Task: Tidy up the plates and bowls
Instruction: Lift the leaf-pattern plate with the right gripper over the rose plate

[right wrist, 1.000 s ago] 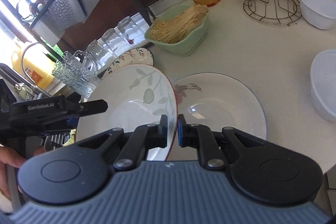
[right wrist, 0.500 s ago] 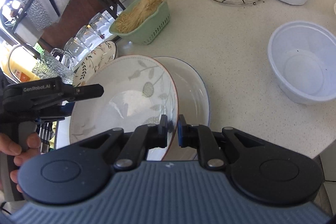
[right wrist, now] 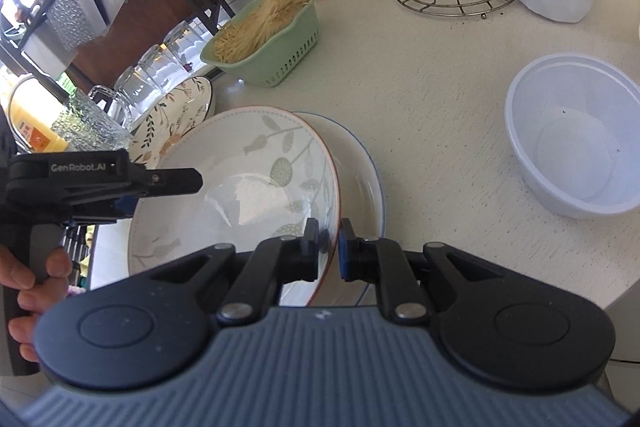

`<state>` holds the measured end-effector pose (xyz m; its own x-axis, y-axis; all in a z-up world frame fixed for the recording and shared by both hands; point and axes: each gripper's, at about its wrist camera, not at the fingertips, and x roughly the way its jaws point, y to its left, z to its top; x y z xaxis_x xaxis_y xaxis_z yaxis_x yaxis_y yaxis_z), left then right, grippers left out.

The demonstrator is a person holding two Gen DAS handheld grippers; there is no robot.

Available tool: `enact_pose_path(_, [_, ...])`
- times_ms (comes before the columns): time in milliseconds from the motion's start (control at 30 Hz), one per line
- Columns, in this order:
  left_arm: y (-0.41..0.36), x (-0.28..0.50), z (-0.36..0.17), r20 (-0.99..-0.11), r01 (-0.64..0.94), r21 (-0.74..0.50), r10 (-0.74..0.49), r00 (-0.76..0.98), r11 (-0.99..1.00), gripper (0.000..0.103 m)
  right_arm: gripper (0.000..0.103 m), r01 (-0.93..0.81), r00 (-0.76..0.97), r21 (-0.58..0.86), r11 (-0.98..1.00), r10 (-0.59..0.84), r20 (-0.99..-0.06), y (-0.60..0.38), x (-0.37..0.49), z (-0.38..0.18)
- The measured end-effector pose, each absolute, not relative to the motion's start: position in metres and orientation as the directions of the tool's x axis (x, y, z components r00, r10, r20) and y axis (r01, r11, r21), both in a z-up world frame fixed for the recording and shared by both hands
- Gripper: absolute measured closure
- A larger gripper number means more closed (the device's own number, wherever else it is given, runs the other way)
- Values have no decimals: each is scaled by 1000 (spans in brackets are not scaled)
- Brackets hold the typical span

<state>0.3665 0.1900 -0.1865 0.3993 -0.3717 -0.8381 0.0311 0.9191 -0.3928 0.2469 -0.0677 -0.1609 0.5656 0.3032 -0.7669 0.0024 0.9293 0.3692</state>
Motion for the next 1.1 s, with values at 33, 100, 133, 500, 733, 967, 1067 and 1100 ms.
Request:
enact_pose_path(33, [188,367,-188,-843,38,-388,-371,389,921,45,90,6,566,362,932,295,-770,-68,247,-161])
enact_pose_path(100, [183,368,-190,-856,49,-368,-359,373,929,45,90,10,564,353,936,286,-774,-68,247,-162])
enact_pose_path(133, [182,368,-190,-859,53,-360,-354,371,931,45,89,8,564,345,939,281,-777,-67,247,-163])
enact_pose_path(500, [173,375,-193,-879,56,-348,-347,326,936,39,89,31,582,359,933,275,-765,-70,249,-164])
enact_pose_path(733, [175,386,-192,-893,-3,-364,-349,285,931,38,90,62,586,399,915,290,-757,-74,252,-168])
enact_pose_path(967, [187,402,-192,-893,-174,-425,-380,244,888,38,90,104,581,459,882,321,-748,-80,255,-173])
enact_pose_path(1067, [192,407,-192,-888,-227,-444,-392,240,867,38,90,105,580,465,879,326,-746,-80,257,-174])
enact_pose_path(1100, [195,408,-192,-887,-244,-450,-398,234,859,38,90,103,582,466,879,327,-745,-80,259,-174])
